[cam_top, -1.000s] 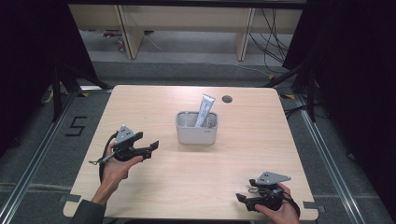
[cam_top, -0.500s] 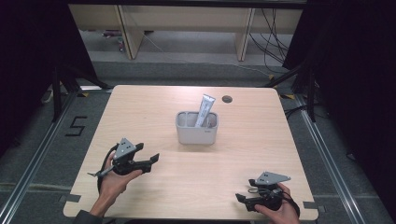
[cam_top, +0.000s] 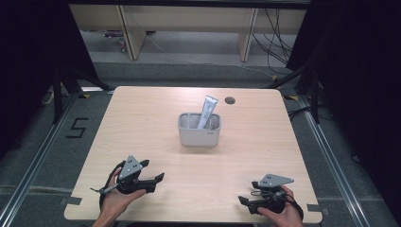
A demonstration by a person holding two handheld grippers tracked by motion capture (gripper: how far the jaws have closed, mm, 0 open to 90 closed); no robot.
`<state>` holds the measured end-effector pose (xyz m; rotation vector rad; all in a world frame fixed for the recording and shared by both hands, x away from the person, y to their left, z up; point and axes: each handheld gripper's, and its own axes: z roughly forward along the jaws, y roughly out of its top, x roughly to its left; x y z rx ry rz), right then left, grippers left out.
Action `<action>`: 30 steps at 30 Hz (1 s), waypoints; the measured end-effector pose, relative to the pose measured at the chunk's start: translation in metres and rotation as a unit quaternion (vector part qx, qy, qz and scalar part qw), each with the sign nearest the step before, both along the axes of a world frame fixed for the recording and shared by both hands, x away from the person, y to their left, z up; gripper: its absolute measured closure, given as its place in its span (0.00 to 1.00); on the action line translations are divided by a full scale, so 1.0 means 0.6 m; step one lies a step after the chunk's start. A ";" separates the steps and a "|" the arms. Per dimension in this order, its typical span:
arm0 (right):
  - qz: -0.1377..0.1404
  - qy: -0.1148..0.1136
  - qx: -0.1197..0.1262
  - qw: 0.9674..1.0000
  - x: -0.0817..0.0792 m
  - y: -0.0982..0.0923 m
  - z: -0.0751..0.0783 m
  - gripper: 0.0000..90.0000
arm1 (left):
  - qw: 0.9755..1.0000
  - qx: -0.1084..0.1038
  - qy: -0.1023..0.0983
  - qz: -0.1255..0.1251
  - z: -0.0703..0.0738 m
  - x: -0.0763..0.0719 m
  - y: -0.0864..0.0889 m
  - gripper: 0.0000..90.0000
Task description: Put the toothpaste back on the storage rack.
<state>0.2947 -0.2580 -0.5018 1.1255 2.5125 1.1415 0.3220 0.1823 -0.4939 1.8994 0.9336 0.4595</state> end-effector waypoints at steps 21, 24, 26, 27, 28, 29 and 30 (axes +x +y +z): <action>-0.007 -0.012 -0.008 1.000 -0.006 0.005 0.003 0.25 | 0.998 0.033 0.019 -0.052 -0.025 -0.055 -0.025 0.20; -0.008 -0.015 -0.013 1.000 -0.007 0.005 0.005 0.25 | 0.997 0.043 0.019 -0.066 -0.026 -0.063 -0.029 0.19; -0.004 -0.013 -0.006 1.000 -0.007 0.007 0.004 0.25 | 0.995 0.062 0.015 -0.075 -0.025 -0.067 -0.030 0.19; -0.004 -0.019 -0.011 1.000 -0.007 0.007 0.004 0.25 | 0.994 0.071 0.014 -0.078 -0.024 -0.070 -0.030 0.19; -0.013 -0.012 -0.010 1.000 -0.010 0.009 0.005 0.24 | 0.994 0.077 0.015 -0.078 -0.024 -0.071 -0.031 0.19; -0.004 -0.020 -0.014 1.000 -0.008 0.008 0.005 0.24 | 0.994 0.075 0.018 -0.076 -0.026 -0.073 -0.033 0.19; 0.000 -0.020 -0.012 1.000 -0.007 0.008 0.004 0.24 | 0.994 0.082 0.020 -0.074 -0.029 -0.074 -0.035 0.19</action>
